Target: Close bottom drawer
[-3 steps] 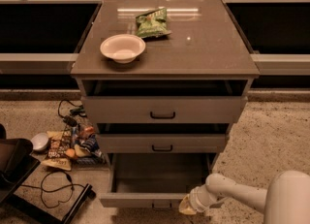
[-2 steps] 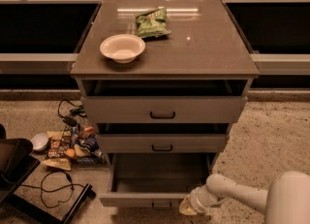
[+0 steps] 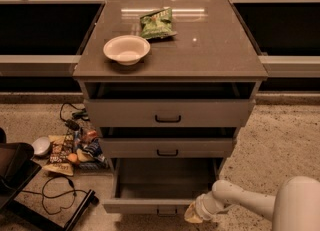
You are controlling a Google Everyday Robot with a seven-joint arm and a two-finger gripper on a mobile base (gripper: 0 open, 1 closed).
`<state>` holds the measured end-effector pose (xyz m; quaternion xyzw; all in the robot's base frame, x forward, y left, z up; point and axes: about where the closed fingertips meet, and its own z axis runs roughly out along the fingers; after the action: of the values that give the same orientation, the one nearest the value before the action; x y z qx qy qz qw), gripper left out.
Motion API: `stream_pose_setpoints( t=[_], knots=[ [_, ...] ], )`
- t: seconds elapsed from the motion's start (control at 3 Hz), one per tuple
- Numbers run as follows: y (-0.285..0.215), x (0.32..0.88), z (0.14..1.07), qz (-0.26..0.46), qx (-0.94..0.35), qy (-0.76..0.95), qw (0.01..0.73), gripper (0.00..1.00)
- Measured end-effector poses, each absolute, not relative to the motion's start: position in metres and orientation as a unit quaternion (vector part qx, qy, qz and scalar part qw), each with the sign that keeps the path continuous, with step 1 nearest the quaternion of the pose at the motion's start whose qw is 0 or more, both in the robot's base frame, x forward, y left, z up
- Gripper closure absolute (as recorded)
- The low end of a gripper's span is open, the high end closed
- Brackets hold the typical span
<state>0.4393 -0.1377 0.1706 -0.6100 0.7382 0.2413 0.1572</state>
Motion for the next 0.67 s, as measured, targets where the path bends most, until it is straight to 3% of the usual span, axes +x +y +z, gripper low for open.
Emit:
stream_pose_setpoints(
  t=[0.33,0.67],
  knots=[
    [-0.1361,0.4375,0.1693,0.243,-0.61,0.738,0.156,0.11],
    [-0.1349,0.4361,0.1684,0.244,-0.61,0.737,0.156,0.0]
  ],
)
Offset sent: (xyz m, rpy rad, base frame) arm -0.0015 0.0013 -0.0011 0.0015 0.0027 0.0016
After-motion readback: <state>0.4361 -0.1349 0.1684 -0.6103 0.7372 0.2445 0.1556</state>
